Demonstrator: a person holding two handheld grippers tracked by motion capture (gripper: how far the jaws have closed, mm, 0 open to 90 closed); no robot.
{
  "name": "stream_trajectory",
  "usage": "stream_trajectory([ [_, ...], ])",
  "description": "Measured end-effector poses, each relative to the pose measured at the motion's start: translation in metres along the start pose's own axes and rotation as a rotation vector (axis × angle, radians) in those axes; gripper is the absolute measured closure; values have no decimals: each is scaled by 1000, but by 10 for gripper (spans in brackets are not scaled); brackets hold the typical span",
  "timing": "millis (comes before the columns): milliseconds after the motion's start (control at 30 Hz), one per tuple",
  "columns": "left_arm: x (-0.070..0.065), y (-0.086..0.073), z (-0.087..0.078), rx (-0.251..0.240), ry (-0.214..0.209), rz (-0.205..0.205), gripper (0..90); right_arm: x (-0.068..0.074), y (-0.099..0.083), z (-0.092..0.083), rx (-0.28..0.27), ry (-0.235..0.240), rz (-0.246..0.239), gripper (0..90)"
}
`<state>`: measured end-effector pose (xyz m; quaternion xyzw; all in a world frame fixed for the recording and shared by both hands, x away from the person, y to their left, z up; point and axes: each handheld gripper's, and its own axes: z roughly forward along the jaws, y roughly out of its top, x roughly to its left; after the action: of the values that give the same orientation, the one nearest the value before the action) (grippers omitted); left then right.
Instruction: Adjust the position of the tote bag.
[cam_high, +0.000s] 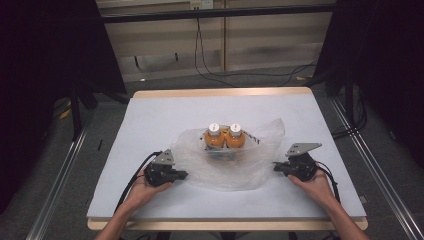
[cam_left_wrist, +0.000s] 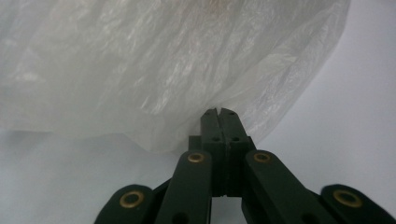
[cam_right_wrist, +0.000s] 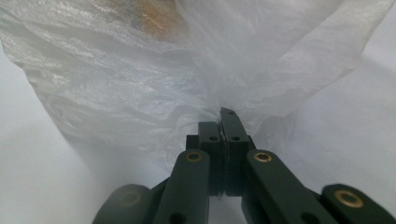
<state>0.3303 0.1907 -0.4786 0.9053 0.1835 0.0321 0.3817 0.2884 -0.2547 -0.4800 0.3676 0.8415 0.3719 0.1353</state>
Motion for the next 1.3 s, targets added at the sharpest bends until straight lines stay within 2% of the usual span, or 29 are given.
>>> stream_trajectory([
  [100,0,-1,-2,8,13,-8,900,-1,-3,2,10,5,15,894],
  [167,0,-2,-3,4,8,-6,900,-1,-3,1,13,-2,16,887],
  [300,1,-7,-5,-23,-9,-22,900,-1,-3,0,1,13,19,797],
  [333,0,-7,-7,-17,-4,-26,899,-1,-3,-1,2,18,23,786],
  [400,-1,-7,-9,-47,-17,-32,875,-1,0,-6,-19,24,8,730],
  [500,-5,-6,-17,-71,-19,-44,796,-3,1,-16,-62,42,30,653],
  [600,-8,-5,-27,-111,-4,-44,731,-1,1,-26,-83,47,43,589],
  [633,-8,-5,-31,-138,1,-56,721,0,1,-29,-91,45,43,573],
  [700,-7,-6,-40,-169,16,-70,667,2,2,-38,-112,46,49,552],
  [800,-2,-6,-53,-215,35,-84,634,3,3,-51,-153,38,63,526],
  [833,-1,-6,-55,-240,43,-104,603,3,4,-55,-168,32,73,506],
  [967,8,-3,-63,-276,72,-117,542,-2,14,-68,-218,23,79,467],
  [1000,8,-3,-63,-276,72,-117,524,-2,14,-68,-218,23,79,467],
  [1100,15,10,-61,-288,80,-108,450,-10,28,-66,-225,4,73,401],
  [1233,22,25,-55,-285,87,-103,413,-22,46,-52,-215,1,73,357],
  [1300,28,32,-49,-277,86,-118,385,-30,54,-43,-210,5,87,326],
])
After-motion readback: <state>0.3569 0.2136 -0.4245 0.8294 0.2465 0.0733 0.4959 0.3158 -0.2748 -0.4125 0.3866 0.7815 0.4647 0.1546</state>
